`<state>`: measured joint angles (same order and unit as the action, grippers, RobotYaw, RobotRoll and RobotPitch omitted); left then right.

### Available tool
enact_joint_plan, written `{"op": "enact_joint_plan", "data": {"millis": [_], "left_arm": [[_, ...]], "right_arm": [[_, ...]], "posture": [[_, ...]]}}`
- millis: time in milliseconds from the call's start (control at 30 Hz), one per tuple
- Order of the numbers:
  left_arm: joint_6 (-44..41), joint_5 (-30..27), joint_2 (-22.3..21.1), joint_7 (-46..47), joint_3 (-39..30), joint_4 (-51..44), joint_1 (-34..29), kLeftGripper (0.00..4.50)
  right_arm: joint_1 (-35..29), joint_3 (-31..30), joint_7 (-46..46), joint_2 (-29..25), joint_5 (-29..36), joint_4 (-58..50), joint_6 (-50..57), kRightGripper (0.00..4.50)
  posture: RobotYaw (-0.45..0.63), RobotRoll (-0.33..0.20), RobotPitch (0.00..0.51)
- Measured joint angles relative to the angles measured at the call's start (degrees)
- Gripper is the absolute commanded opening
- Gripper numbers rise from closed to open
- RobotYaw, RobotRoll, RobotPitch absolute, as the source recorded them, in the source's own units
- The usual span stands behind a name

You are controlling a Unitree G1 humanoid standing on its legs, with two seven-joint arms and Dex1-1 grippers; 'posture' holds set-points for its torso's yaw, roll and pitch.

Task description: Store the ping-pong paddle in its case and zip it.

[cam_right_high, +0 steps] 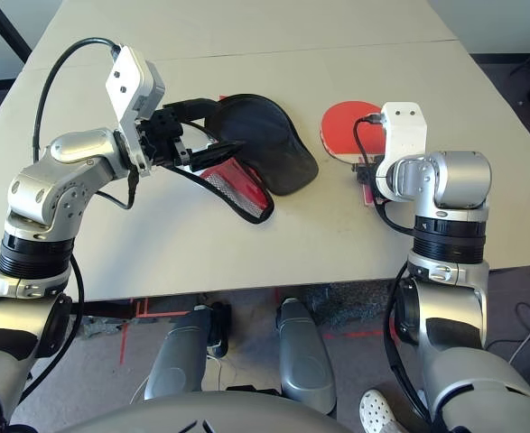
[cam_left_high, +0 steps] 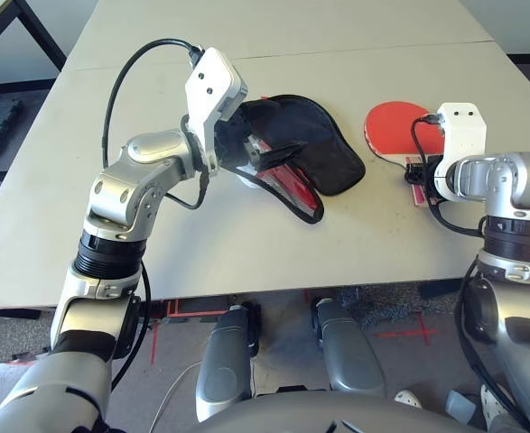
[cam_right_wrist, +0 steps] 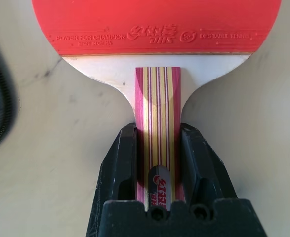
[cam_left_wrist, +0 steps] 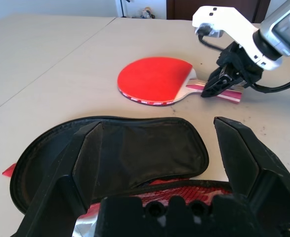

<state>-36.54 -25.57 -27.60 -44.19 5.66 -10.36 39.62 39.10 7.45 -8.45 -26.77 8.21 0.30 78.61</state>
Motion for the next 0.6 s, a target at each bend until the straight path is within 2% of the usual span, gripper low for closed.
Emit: {"op": "enact_joint_plan", "data": {"millis": [133, 300, 600], "left_arm": [[0.34, 0.14, 0.07, -0.10, 0.01, 0.01, 0.00, 4.50], [0.40, 0.39, 0.10, -0.10, 0.02, 0.01, -0.01, 4.50], [0.39, 0.73, 0.04, 0.20, 0.00, -0.32, -0.98, 4.50]], "right_arm": [[-0.27, -1.16, 1.16, -0.06, -1.92, -0.60, -6.73, 1.07], [0.76, -2.69, -1.28, 1.16, -1.05, -3.42, -9.81, 1.07], [5.16, -11.74, -8.27, 3.82, 1.88, -7.12, -10.65, 1.07]], "posture": [[-0.10, 0.000, 0.192], [-0.08, 0.000, 0.189], [-0.04, 0.000, 0.182]]}}
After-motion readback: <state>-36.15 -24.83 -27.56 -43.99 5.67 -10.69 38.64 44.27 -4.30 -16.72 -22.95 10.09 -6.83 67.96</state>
